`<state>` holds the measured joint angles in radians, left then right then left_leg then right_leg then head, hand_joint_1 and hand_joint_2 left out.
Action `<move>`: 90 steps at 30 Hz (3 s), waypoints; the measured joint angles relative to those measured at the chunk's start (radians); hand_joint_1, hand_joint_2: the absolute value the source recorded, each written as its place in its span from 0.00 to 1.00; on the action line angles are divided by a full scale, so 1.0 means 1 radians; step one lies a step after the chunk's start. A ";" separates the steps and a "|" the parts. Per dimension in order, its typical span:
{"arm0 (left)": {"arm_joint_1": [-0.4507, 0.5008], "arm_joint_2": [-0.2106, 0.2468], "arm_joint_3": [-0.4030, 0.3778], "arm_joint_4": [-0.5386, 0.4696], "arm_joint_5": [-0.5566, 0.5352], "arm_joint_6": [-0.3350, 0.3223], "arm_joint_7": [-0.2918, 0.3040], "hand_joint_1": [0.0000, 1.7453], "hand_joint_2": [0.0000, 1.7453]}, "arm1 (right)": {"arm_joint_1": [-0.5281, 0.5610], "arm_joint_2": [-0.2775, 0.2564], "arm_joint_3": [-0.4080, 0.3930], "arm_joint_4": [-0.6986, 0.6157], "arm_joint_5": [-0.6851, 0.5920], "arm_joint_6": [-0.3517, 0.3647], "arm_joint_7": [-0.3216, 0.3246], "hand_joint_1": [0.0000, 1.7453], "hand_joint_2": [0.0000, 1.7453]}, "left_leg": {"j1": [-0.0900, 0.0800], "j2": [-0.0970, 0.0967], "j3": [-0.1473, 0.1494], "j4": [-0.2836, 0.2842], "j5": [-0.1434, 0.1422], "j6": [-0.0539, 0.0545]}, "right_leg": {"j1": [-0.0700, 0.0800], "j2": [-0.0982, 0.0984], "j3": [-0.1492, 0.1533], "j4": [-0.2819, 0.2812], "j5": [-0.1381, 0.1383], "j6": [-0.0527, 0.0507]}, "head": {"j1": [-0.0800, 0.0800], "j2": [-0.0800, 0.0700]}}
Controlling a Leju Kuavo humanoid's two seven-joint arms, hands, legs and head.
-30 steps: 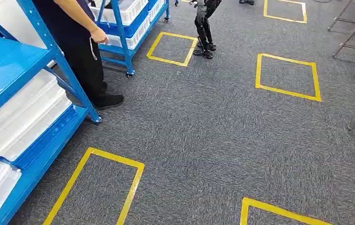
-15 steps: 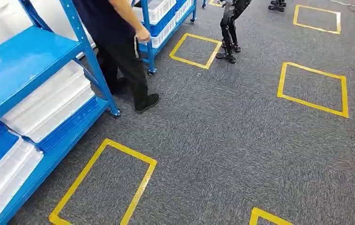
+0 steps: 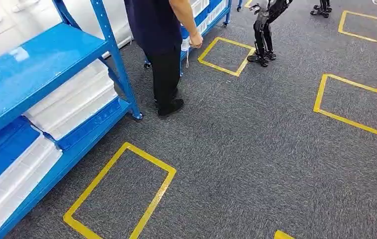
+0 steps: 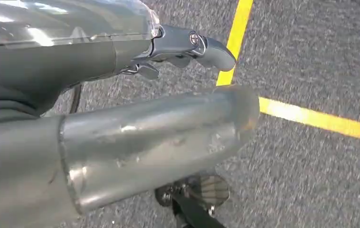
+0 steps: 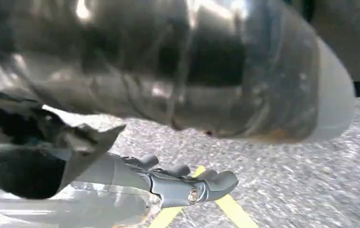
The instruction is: Take the parts from the cabinet and place them on the table.
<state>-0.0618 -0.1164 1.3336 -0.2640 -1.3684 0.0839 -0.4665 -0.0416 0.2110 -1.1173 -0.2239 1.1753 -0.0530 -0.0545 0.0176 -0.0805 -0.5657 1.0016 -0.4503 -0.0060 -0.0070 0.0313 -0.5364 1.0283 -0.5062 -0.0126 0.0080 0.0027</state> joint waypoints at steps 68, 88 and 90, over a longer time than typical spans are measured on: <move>-0.001 -0.042 -0.002 -0.011 -0.002 -0.003 0.009 0.00 0.00 | 0.010 -0.002 -0.001 0.003 0.031 -0.004 0.014 0.00 0.00 | -0.005 0.075 -0.141 0.317 -0.165 -0.017 | -0.001 -0.073 -0.012 -0.008 0.017 -0.028 | 0.000 0.000; 0.007 -0.044 -0.001 -0.013 0.004 -0.020 -0.003 0.00 0.00 | 0.018 -0.006 -0.025 0.003 0.016 0.000 0.003 0.00 0.00 | -0.008 0.058 0.147 -0.015 -0.117 0.032 | -0.007 -0.030 -0.107 0.032 0.090 0.034 | 0.002 0.000; 0.001 -0.045 -0.001 -0.013 0.004 -0.018 -0.003 0.00 0.00 | 0.011 -0.006 -0.025 0.003 0.018 0.000 0.001 0.00 0.00 | -0.009 0.056 0.150 -0.027 -0.131 0.016 | 0.000 -0.031 -0.101 0.030 0.068 0.012 | 0.000 0.000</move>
<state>-0.0611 -0.1610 1.3325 -0.2770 -1.3645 0.0660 -0.4692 -0.0310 0.2045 -1.1425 -0.2213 1.1929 -0.0526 -0.0538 0.0089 -0.0248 -0.4157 0.9744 -0.5810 0.0100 -0.0073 -0.0002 -0.6374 1.0585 -0.4380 -0.0004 0.0076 0.0027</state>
